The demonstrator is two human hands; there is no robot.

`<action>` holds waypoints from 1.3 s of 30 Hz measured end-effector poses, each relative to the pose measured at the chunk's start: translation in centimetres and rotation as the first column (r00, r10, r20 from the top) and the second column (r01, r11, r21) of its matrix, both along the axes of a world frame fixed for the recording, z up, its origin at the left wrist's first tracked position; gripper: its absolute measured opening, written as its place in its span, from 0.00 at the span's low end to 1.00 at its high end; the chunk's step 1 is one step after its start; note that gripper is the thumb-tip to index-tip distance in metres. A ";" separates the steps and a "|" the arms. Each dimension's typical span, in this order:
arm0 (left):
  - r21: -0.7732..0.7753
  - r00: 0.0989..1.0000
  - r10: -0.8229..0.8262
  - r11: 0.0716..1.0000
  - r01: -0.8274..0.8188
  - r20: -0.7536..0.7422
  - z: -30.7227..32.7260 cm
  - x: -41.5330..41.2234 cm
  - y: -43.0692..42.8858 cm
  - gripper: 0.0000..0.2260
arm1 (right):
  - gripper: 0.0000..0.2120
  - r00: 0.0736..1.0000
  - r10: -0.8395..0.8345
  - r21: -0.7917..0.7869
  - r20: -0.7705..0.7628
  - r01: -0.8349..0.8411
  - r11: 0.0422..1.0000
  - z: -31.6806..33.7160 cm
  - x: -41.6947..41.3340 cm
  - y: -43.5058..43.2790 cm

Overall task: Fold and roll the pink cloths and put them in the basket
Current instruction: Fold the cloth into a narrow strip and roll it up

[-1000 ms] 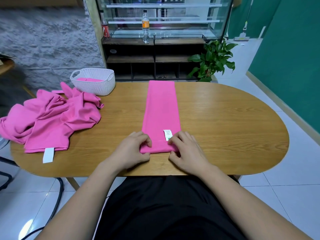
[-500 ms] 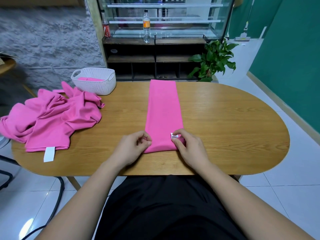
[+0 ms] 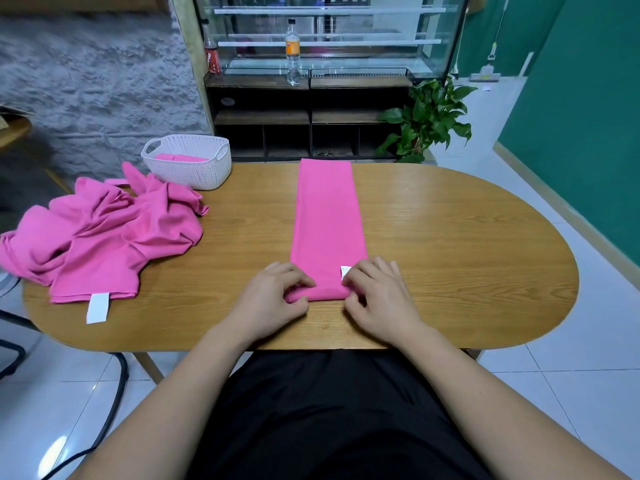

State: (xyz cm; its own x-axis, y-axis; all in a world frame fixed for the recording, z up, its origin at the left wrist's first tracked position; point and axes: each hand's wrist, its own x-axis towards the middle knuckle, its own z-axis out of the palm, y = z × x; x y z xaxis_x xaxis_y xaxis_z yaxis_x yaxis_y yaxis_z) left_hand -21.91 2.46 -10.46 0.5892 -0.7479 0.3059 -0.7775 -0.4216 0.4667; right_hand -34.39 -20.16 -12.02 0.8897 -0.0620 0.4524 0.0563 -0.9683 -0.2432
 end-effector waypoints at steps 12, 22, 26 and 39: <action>-0.007 0.997 0.079 0.997 -0.079 -0.022 -0.5 0.6 -0.4 0.12 | 0.12 0.995 -0.058 0.026 -0.075 0.060 0.998 -0.4 0.3 0.3; -0.136 0.957 0.120 0.978 -0.160 -0.263 -1.0 0.5 -0.5 0.04 | 0.07 0.996 -0.069 0.181 0.061 0.057 0.982 -1.0 0.5 -0.2; -0.207 0.973 0.184 0.955 -0.211 -0.140 -1.6 0.1 -0.9 0.06 | 0.06 0.988 -0.070 0.097 0.140 0.057 0.994 -0.6 0.3 -0.4; -0.102 0.997 0.083 0.991 -0.083 -0.012 -1.1 0.1 -0.6 0.15 | 0.15 0.999 -0.051 -0.019 -0.004 0.051 0.999 -0.3 0.0 0.0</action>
State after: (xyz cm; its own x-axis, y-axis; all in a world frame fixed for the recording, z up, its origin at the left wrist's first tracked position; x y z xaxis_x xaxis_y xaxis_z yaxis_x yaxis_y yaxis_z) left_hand -21.78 1.88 -11.52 0.6504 -0.6613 0.3737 -0.7381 -0.4342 0.5163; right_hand -34.38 -20.11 -12.30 0.8876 -0.0984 0.4500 0.0059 -0.9744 -0.2247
